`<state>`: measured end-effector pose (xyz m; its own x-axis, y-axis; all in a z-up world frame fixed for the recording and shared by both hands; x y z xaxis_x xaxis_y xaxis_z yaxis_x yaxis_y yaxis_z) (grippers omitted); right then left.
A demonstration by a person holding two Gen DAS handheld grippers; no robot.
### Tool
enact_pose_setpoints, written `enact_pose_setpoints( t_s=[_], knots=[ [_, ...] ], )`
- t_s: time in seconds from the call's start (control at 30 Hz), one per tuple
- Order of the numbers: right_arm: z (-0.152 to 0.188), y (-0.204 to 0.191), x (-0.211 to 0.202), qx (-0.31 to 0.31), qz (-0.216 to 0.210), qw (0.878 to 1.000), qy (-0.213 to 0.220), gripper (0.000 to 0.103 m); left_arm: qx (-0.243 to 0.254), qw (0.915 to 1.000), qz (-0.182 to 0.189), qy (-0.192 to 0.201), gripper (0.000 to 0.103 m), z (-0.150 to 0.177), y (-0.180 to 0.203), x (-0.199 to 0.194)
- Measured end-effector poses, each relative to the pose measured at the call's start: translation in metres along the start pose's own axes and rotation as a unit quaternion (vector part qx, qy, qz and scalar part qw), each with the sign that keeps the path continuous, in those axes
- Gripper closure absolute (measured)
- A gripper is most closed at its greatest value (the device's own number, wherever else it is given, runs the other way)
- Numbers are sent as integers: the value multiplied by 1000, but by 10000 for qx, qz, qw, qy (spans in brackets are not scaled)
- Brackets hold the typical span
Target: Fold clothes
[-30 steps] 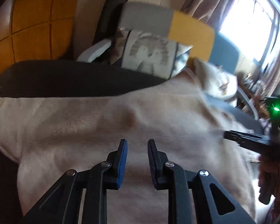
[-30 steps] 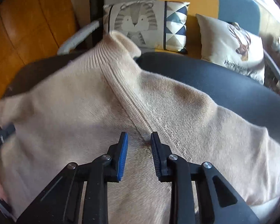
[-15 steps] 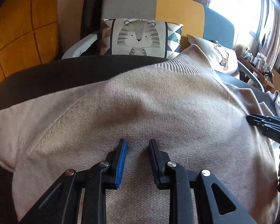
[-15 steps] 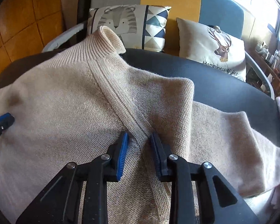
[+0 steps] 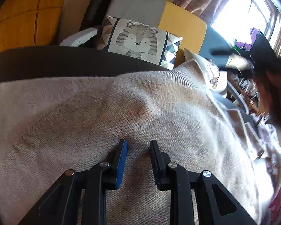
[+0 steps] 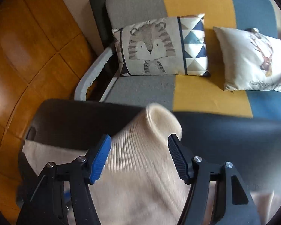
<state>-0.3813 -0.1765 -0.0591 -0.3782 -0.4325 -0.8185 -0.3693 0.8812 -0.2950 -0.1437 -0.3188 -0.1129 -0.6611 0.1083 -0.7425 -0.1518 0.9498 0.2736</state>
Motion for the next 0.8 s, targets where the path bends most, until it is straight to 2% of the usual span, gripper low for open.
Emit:
enact_pose_setpoints(
  t_s=[0.1, 0.17, 0.27, 0.33, 0.37, 0.4, 0.47, 0.57, 0.63, 0.67, 0.73, 0.8],
  knots=[
    [-13, -4, 32, 218, 15, 9987, -462, 36, 52, 10000, -47, 46, 79, -1, 1, 3],
    [-17, -2, 51, 386, 69, 9964, -754, 36, -50, 9999, 82, 70, 79, -1, -3, 4],
    [-20, 2, 71, 609, 62, 9937, -942, 37, -158, 9996, 217, 113, 79, 0, -7, 6],
    [-21, 4, 85, 746, -25, 9915, -1068, 47, -182, 9994, 250, 138, 79, 0, -8, 7],
    [-20, 4, 90, 790, -48, 9904, -1136, 60, -192, 9994, 265, 150, 79, 0, -8, 7],
    [-19, 5, 95, 830, -69, 9892, -1204, 80, -207, 9992, 288, 161, 79, 1, -9, 8],
    [-18, 4, 101, 874, -115, 9885, -1225, 93, -238, 9990, 330, 177, 79, 1, -10, 9],
    [-27, -8, 81, 661, -335, 9954, -615, 96, -256, 9989, 354, 196, 79, 2, -11, 9],
    [-35, -23, 53, 354, -842, 9958, 38, 96, -269, 9988, 369, 199, 79, 2, -11, 11],
    [-37, -34, 35, 86, -1150, 9924, 420, 96, -272, 9987, 372, 199, 79, 2, -11, 11],
    [-28, -58, -8, -791, -1376, 9807, 1139, 96, -276, 9987, 376, 199, 79, 1, -11, 11],
    [-12, -70, -33, -1369, -1503, 9687, 1428, 96, -278, 9987, 376, 200, 79, 1, -11, 12]
  ],
)
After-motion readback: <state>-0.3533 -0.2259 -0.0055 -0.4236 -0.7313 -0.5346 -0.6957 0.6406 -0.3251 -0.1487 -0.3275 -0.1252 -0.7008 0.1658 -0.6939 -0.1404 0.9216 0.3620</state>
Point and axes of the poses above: each gripper's, at about its wrist camera, not at the fingertips, and x roughly the way its jaws point, y to its right, z to its underside, the point moved 5 cm from there along x, roughly the way its jaws point, and after that the axes turned 2 degrees about -y, right-handed, at the moved point
